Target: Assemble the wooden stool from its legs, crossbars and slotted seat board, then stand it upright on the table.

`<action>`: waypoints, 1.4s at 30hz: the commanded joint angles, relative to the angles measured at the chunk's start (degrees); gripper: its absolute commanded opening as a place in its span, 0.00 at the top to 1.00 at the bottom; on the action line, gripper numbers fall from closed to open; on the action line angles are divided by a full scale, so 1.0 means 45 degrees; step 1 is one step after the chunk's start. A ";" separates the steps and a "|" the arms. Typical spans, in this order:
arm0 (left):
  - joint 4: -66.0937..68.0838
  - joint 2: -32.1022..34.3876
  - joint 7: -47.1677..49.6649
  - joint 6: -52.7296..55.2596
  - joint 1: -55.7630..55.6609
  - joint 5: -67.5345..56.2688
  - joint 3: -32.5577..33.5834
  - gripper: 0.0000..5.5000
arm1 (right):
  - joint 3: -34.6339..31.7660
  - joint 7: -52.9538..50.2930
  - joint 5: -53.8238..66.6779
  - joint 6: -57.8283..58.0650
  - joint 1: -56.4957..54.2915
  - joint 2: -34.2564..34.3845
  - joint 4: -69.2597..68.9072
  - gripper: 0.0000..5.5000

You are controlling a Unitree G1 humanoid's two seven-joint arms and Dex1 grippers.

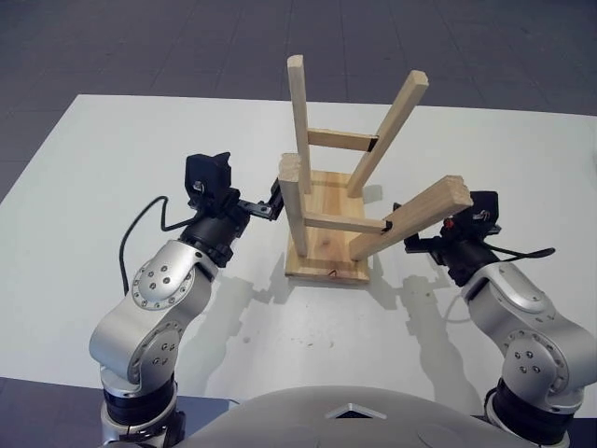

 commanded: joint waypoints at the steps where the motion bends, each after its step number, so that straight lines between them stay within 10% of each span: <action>1: 0.0234 0.0156 -0.0942 0.0317 0.1193 -0.0550 -0.0699 0.02 | 0.0193 0.0731 0.0804 0.0188 -0.0843 0.0048 -0.0186 0.02; 14: 0.1273 -0.0443 0.0900 -0.1870 0.1608 0.3115 0.0700 0.02 | -0.2282 -0.1201 -0.4012 -0.5367 0.1768 0.0445 0.2705 0.02; 21: 0.0051 -0.0082 -0.1034 -0.0694 0.1661 0.1877 -0.1410 0.02 | 0.2024 0.2155 0.0677 -0.2484 0.1327 0.0578 -0.1123 0.02; 37: 0.0912 -0.0658 -0.0517 -0.1557 0.0981 0.2302 0.0825 0.02 | -0.0699 0.1659 -0.0198 -0.5304 -0.0455 0.0195 0.0876 0.02; 42: 0.0787 -0.1205 -0.0231 -0.1374 -0.2537 -0.1895 0.3880 0.02 | -0.3201 0.1240 0.6962 -0.5651 -0.3333 -0.0441 0.2092 0.02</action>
